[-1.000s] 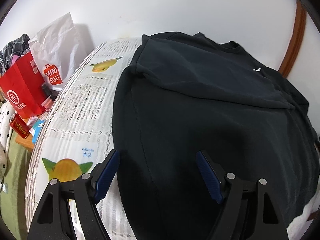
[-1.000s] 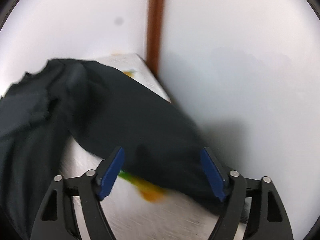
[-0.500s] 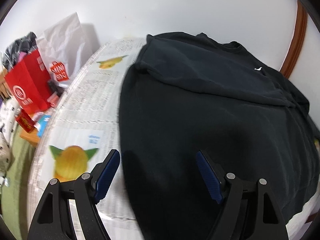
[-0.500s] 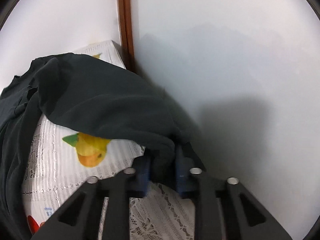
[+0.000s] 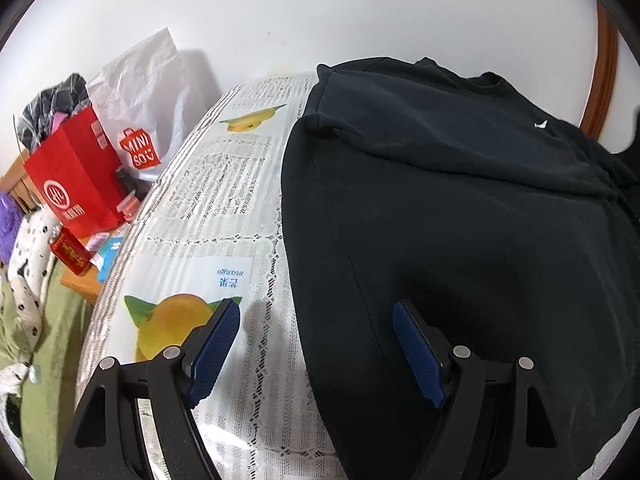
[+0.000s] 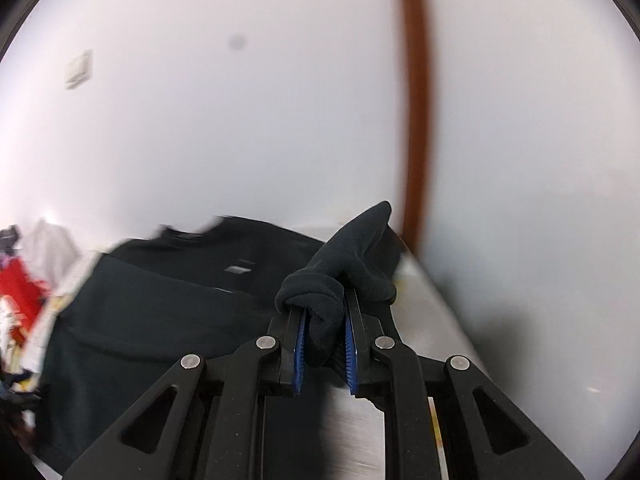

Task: Fold small clothes
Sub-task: 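Fold the held sleeve across the body with the right gripper and release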

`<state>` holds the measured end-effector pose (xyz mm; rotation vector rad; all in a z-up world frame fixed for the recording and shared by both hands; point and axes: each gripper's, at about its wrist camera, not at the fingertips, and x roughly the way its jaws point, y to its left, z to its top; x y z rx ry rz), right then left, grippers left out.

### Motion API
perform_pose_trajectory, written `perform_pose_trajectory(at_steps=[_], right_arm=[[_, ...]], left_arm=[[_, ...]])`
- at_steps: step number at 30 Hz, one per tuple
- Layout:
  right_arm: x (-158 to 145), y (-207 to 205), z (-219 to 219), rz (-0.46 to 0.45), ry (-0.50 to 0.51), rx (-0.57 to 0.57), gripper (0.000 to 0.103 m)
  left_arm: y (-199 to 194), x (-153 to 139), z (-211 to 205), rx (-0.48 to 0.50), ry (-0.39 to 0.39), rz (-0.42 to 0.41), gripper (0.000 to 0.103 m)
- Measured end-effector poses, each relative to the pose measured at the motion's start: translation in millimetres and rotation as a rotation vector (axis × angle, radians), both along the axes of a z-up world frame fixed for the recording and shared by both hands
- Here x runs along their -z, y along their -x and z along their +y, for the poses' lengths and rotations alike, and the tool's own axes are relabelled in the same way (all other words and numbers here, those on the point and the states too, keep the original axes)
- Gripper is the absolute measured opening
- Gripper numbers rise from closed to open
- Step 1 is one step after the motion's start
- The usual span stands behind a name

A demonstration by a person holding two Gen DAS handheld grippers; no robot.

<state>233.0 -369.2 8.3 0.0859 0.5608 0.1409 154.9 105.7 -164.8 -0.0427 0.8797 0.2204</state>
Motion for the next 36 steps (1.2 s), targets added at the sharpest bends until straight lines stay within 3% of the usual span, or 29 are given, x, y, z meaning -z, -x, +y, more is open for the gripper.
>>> perform_pose_trajectory(at_steps=[4, 8, 13, 16, 17, 19, 21, 23, 28, 32, 36], right_arm=[[-11.5, -14.7, 80.5, -0.011, -0.062, -0.119, 0.016], [-3.1, -44.5, 146.5, 0.020, -0.092, -0.199, 0.016], [52.9, -86.5, 234.2, 0.116, -0.024, -0.241, 0.020], [84.8, -98.9, 255.9, 0.176, 0.055, -0.244, 0.021], [92.8, -101.0, 255.6, 0.204, 0.070, -0.251, 0.023], [101.3, -101.1, 249.4, 0.255, 0.066, -0.268, 0.036], [98.2, -97.4, 238.2, 0.244, 0.048, -0.269, 0.067], [90.7, -86.2, 220.9, 0.206, 0.061, -0.254, 0.089], [74.3, -43.6, 170.6, 0.131, 0.052, -0.292, 0.091], [87.1, -26.5, 121.1, 0.142, 0.080, -0.197, 0.091], [109.4, -26.2, 68.6, 0.195, 0.060, -0.074, 0.090]], left_arm=[[0.1, 2.5, 7.9, 0.000, 0.049, -0.015, 0.082], [-0.7, 1.7, 11.4, 0.000, 0.070, -0.014, 0.084], [-2.2, 0.9, 14.7, -0.005, 0.081, -0.009, 0.088], [-2.8, 1.3, 14.8, -0.005, 0.080, -0.007, 0.090], [-2.7, 1.4, 15.3, -0.006, 0.081, -0.006, 0.091], [-3.2, 1.7, 15.7, -0.007, 0.081, -0.005, 0.092], [-3.6, 1.8, 15.8, -0.007, 0.079, -0.003, 0.093], [-3.6, 1.8, 15.8, -0.008, 0.080, -0.003, 0.093], [-2.2, 1.9, 15.7, -0.007, 0.079, -0.008, 0.092], [1.5, -5.9, 9.9, 0.009, 0.086, -0.011, 0.089], [-0.2, -37.1, -15.3, 0.077, 0.080, -0.052, 0.089]])
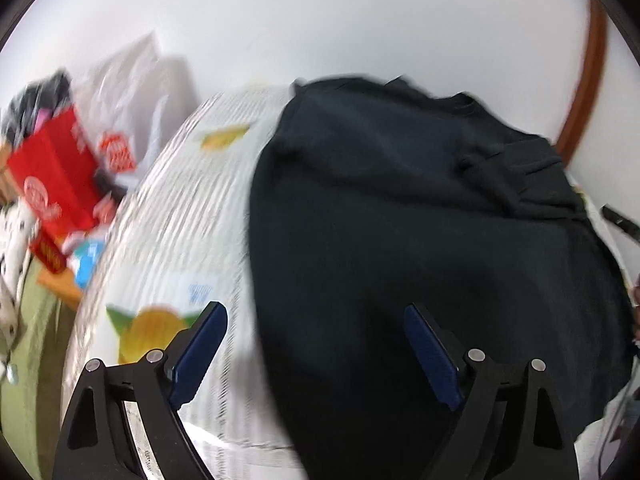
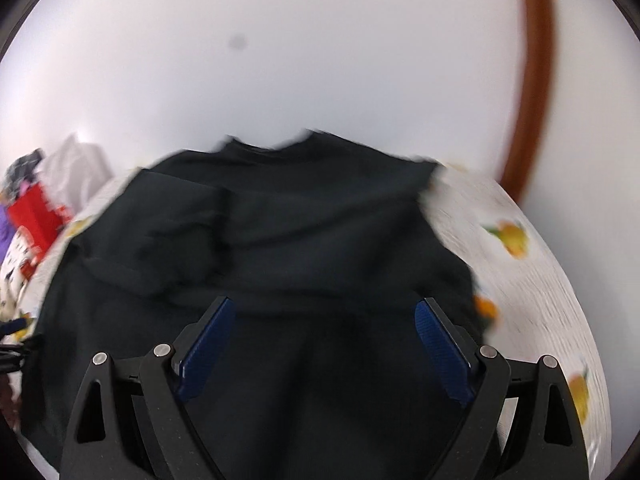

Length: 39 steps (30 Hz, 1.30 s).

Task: Fold small clothes

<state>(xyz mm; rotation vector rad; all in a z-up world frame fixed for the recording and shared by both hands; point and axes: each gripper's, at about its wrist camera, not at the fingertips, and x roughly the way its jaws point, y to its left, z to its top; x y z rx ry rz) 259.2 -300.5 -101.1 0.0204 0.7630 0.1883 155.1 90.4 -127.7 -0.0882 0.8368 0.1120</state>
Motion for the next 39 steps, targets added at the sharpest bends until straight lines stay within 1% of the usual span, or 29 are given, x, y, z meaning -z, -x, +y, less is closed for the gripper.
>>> perform_pose_trajectory(at_steps=[2, 4, 6, 7, 10, 14, 16, 18, 20, 21, 23, 25, 27, 30, 31, 33, 34, 35, 36, 37, 38, 39], right_arm=[[7.2, 0.4, -23.0, 0.008, -0.018, 0.035, 0.087], [14.7, -0.4, -40.4, 0.037, -0.032, 0.059, 0.083], [20.1, 0.1, -53.4, 0.054, -0.038, 0.090, 0.078], [22.6, 0.2, -57.0, 0.060, -0.043, 0.096, 0.078], [31.0, -1.2, -59.3, 0.104, -0.031, 0.055, 0.077], [47.4, 0.7, -47.1, 0.117, 0.049, 0.016, 0.077], [52.0, -0.3, -43.4, 0.132, 0.067, 0.005, 0.074], [50.8, 1.2, -42.7, 0.115, 0.073, 0.004, 0.074], [55.0, 0.6, -42.5, 0.133, 0.077, 0.012, 0.074], [57.1, -0.2, -41.8, 0.147, 0.090, 0.027, 0.074], [57.5, 0.7, -39.2, 0.145, 0.110, 0.033, 0.073], [57.3, 2.4, -37.0, 0.135, 0.126, 0.040, 0.073], [58.0, 2.8, -34.5, 0.132, 0.144, 0.040, 0.073], [58.3, 3.4, -37.3, 0.131, 0.134, 0.055, 0.073], [58.1, 3.7, -39.4, 0.130, 0.131, 0.073, 0.073], [58.8, 2.0, -42.5, 0.139, 0.104, 0.066, 0.073], [59.3, 0.5, -44.4, 0.145, 0.094, 0.068, 0.073], [59.7, -0.2, -45.4, 0.150, 0.085, 0.065, 0.073], [60.0, -0.7, -46.4, 0.154, 0.076, 0.062, 0.073], [60.0, -1.0, -47.8, 0.156, 0.068, 0.065, 0.073], [60.1, -1.4, -48.6, 0.156, 0.064, 0.067, 0.073], [60.0, -1.4, -49.0, 0.156, 0.060, 0.067, 0.073]], left_arm=[[-4.2, -17.1, -19.4, 0.037, -0.042, -0.036, 0.089], [-13.4, -29.4, -38.2, 0.059, -0.073, -0.056, 0.089], [-24.7, -36.1, -52.9, 0.077, -0.079, -0.066, 0.089], [-31.9, -39.4, -61.7, 0.090, -0.077, -0.073, 0.089], [-52.8, -42.3, -85.6, 0.119, -0.087, -0.085, 0.089], [-83.8, -36.1, -118.9, 0.167, -0.127, -0.075, 0.089], [-95.4, -32.6, -134.3, 0.198, -0.136, -0.079, 0.088], [-107.7, -26.0, -148.7, 0.221, -0.135, -0.071, 0.086], [-117.9, -20.0, -159.0, 0.236, -0.123, -0.052, 0.080], [-126.1, -16.0, -165.0, 0.247, -0.118, -0.044, 0.079], [-137.1, -10.0, -173.9, 0.261, -0.123, -0.039, 0.076], [-150.1, -2.0, -186.3, 0.287, -0.127, -0.029, 0.075], [-160.7, 7.8, -198.0, 0.316, -0.148, -0.004, 0.075], [-173.6, 22.1, -210.5, 0.318, -0.186, 0.008, 0.076], [-175.9, 24.5, -211.7, 0.311, -0.197, 0.001, 0.077], [-178.5, 26.1, -214.3, 0.305, -0.212, -0.013, 0.076], [-178.7, 26.2, -215.1, 0.303, -0.218, -0.014, 0.071], [-177.6, 24.7, -214.5, 0.296, -0.221, -0.024, 0.053], [-175.6, 21.9, -212.1, 0.291, -0.219, -0.038, 0.045], [-173.9, 18.0, -209.8, 0.313, -0.188, -0.046, 0.032], [-172.1, 15.2, -207.3, 0.331, -0.158, -0.045, 0.009], [-169.6, 11.3, -203.1, 0.334, -0.132, -0.042, 0.007]])
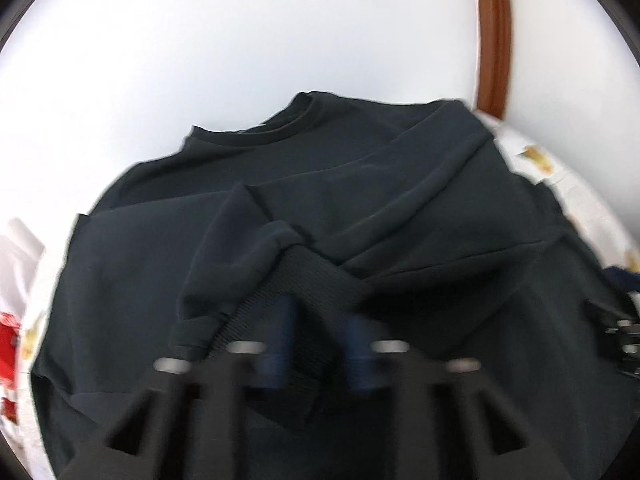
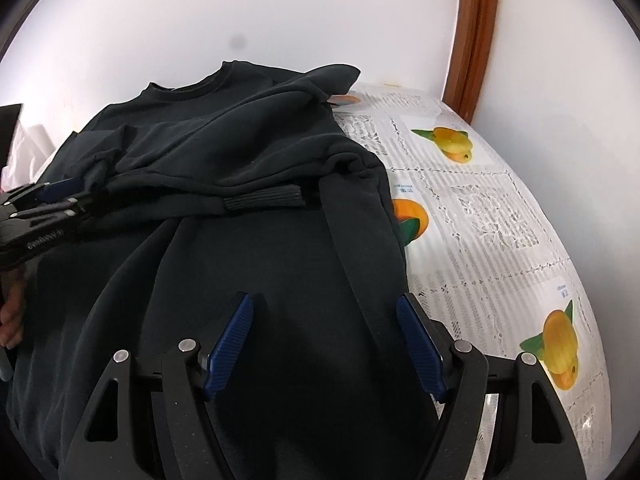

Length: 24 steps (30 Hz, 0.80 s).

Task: Fold small clothes

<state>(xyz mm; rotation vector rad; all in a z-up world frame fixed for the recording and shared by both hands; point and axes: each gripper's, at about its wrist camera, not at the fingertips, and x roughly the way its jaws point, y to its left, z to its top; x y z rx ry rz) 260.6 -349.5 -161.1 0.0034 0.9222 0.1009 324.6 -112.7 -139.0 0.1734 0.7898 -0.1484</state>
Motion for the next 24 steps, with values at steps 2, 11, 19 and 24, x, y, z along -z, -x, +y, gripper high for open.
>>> perform_pose_trajectory(at_steps=[2, 11, 19, 24], right_arm=[[0.2, -0.4, 0.6, 0.001, 0.003, 0.000, 0.073], [0.1, -0.3, 4.2, 0.000, 0.024, -0.002, 0.073], [-0.4, 0.6, 3.5, -0.005, 0.021, -0.001, 0.073], [-0.9, 1.2, 3.9, -0.005, 0.022, -0.005, 0.073]], left_arm=[[6.4, -10.3, 13.3, -0.021, 0.029, -0.018, 0.006], [11.4, -52.9, 110.8, -0.196, 0.095, -0.118, 0.006], [5.2, -54.0, 187.6, -0.324, 0.162, -0.109, 0.006], [3.2, -38.7, 224.4, -0.403, 0.166, -0.075, 0.006]])
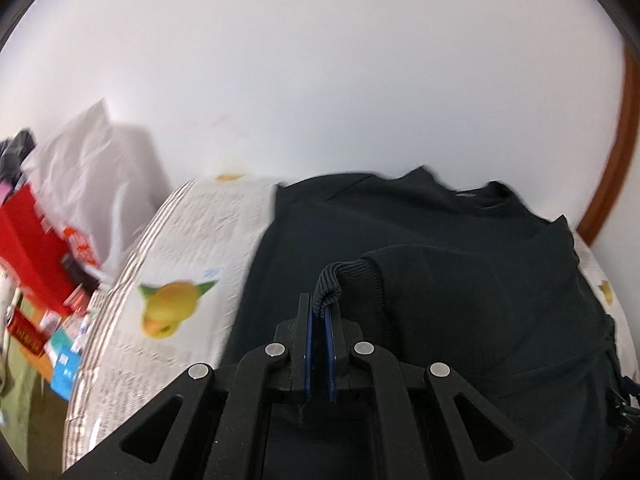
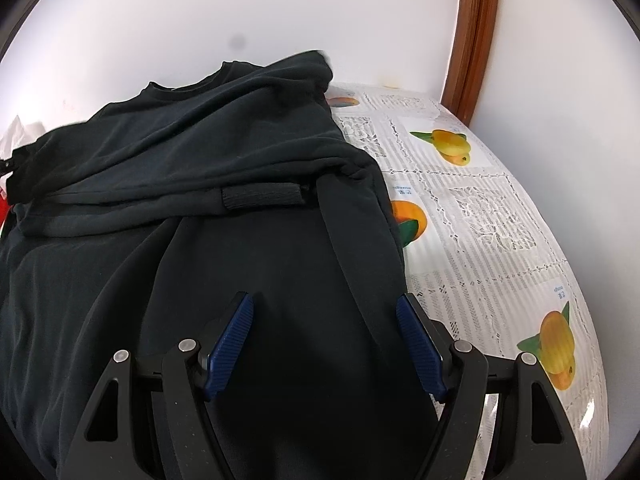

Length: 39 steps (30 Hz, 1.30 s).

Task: Fold small clothes

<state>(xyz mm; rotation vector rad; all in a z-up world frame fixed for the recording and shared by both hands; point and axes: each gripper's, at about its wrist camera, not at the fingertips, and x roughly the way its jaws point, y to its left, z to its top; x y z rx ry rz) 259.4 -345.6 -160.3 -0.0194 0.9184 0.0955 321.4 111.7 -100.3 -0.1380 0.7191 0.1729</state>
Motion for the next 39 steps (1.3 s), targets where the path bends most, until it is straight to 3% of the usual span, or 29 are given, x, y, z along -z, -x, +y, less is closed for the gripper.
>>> perform_pose_trajectory(at_steps=[5, 9, 19, 25, 28, 30, 32, 34, 39], right_arm=[[0.3, -0.5, -1.6, 0.002, -0.002, -0.002, 0.073], [0.8, -1.1, -2.3, 0.005, 0.000, 0.000, 0.073], [2.0, -4.3, -0.9, 0.011, 0.017, -0.011, 0.073], [-2.5, 1.0, -2.5, 0.015, 0.013, -0.028, 0.073], [-13.5, 19.0, -15.2, -0.020, -0.021, 0.003, 0.072], [-18.0, 32.6, -22.7, -0.046, -0.007, 0.020, 0.072], [-16.8, 45.0, -32.9, -0.037, 0.019, 0.051, 0.072], [-11.6, 56.3, -43.8, -0.004, 0.008, 0.059, 0.072], [4.4, 81.3, -61.6, 0.058, -0.080, 0.061, 0.073]], left_arm=[[0.4, 27.7, 20.1, -0.026, 0.065, 0.097, 0.007], [-1.4, 36.2, 18.1, -0.053, 0.010, 0.141, 0.012], [35.2, 27.9, 7.4, -0.043, -0.052, 0.116, 0.024], [72.5, 24.0, -7.1, -0.007, -0.068, 0.114, 0.024], [93.7, 23.7, -7.3, 0.024, -0.028, 0.134, 0.024], [105.9, 25.3, -5.7, 0.038, -0.005, 0.149, 0.030], [122.8, 27.4, -4.7, 0.048, -0.001, 0.150, 0.048], [140.6, 29.0, -5.1, 0.054, -0.003, 0.136, 0.055], [178.3, 41.9, -8.1, 0.074, 0.004, 0.161, 0.056]])
